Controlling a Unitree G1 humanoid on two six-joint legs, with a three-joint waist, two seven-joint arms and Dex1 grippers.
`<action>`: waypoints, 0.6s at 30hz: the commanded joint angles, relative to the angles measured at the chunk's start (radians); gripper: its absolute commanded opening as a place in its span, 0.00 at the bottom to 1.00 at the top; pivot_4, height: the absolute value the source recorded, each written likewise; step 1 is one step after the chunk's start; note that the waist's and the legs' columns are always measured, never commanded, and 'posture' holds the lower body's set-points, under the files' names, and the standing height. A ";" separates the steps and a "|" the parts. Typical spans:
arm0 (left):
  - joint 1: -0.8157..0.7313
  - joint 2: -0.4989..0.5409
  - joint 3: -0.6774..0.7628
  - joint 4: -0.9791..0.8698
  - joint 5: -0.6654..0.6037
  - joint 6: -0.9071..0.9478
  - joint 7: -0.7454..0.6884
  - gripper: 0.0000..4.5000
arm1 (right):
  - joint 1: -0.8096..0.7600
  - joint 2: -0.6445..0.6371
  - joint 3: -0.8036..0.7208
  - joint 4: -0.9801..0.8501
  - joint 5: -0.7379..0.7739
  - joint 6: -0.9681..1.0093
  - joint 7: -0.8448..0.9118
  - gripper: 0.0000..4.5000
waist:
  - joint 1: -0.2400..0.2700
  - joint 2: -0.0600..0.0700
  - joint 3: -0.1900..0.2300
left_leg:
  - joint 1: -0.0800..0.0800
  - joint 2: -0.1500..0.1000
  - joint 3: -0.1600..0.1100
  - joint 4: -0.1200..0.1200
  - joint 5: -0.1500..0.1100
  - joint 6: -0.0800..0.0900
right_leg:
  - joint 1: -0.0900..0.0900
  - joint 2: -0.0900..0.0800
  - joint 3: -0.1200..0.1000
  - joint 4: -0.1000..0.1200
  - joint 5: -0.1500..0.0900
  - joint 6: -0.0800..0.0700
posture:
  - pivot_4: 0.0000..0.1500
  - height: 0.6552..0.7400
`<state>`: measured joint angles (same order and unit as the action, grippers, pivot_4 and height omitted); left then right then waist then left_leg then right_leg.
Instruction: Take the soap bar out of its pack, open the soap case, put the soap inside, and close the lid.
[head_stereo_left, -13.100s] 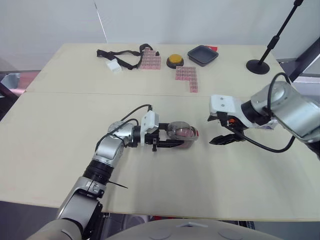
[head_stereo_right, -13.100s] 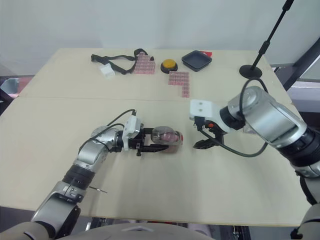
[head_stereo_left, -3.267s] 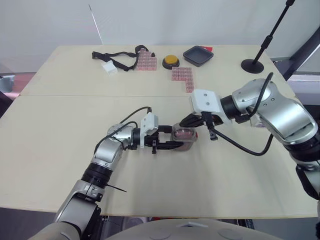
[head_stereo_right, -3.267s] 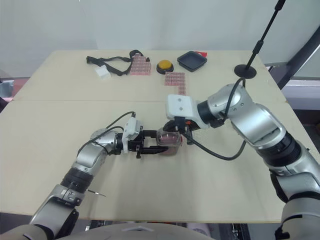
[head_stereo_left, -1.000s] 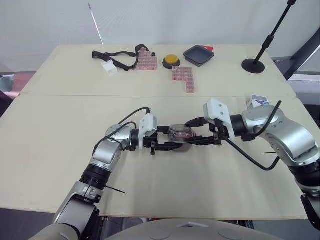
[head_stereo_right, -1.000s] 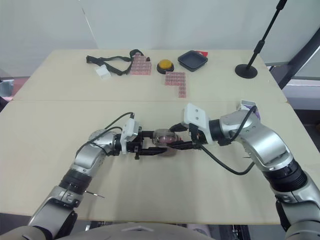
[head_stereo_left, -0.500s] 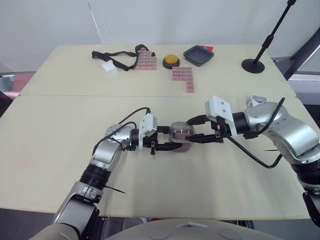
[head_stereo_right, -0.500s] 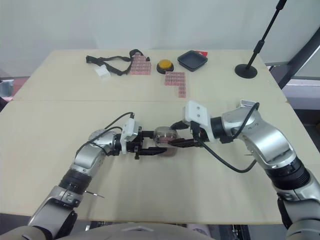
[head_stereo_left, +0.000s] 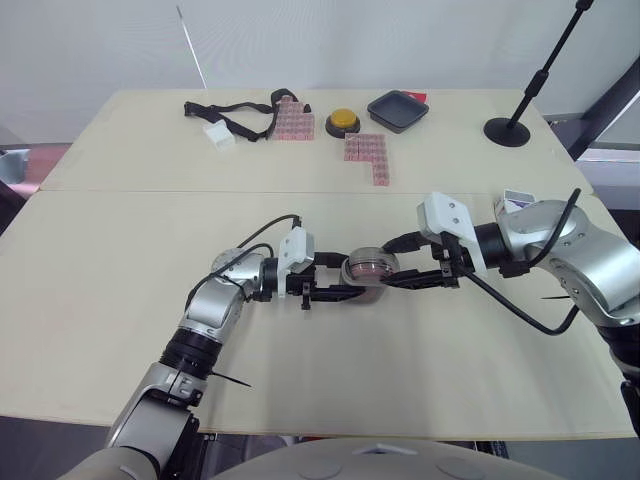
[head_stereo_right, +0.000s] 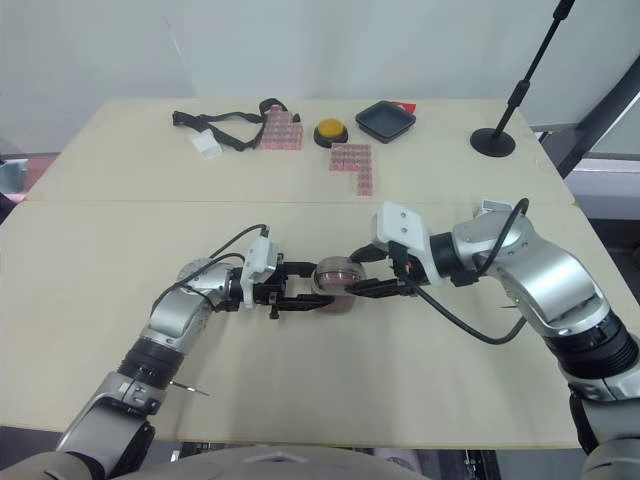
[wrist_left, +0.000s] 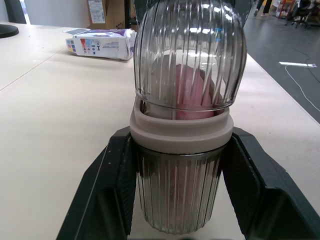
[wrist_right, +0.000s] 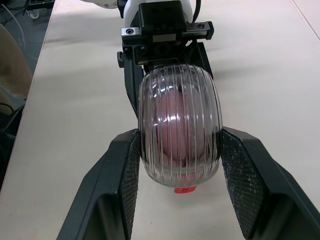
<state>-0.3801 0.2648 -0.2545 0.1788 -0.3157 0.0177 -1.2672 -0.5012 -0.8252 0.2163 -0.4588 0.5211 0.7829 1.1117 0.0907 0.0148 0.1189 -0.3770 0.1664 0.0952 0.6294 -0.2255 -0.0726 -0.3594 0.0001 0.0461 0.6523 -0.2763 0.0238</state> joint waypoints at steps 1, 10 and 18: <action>-0.007 0.004 0.007 -0.027 -0.016 -0.003 0.000 0.43 | 0.006 -0.002 -0.015 -0.021 0.006 -0.012 -0.002 0.43 | 0.000 0.000 0.000 | 0.000 0.000 0.000 0.000 0.000 0.000 | 0.000 0.000 0.000 0.000 0.000 0.000 | 1.00 1.00; -0.004 0.004 0.007 -0.028 -0.016 -0.004 0.000 0.43 | 0.001 0.018 -0.004 -0.015 0.004 -0.015 -0.015 0.43 | 0.000 0.000 0.000 | 0.000 0.000 0.000 0.000 0.000 0.000 | 0.000 0.000 0.000 0.000 0.000 0.000 | 1.00 1.00; -0.005 0.004 0.007 -0.029 -0.015 -0.006 0.002 0.43 | -0.005 0.029 0.005 -0.001 -0.004 -0.016 -0.019 0.43 | 0.000 0.000 0.000 | 0.000 0.000 0.000 0.000 0.000 0.000 | 0.000 0.000 0.000 0.000 0.000 0.000 | 1.00 1.00</action>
<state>-0.3800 0.2646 -0.2546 0.1788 -0.3157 0.0177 -1.2669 -0.4976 -0.7962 0.2294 -0.4511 0.5176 0.7811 1.0914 0.0907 0.0148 0.1189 -0.3770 0.1664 0.0952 0.6293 -0.2255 -0.0726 -0.3594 0.0000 0.0460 0.6522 -0.2763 0.0238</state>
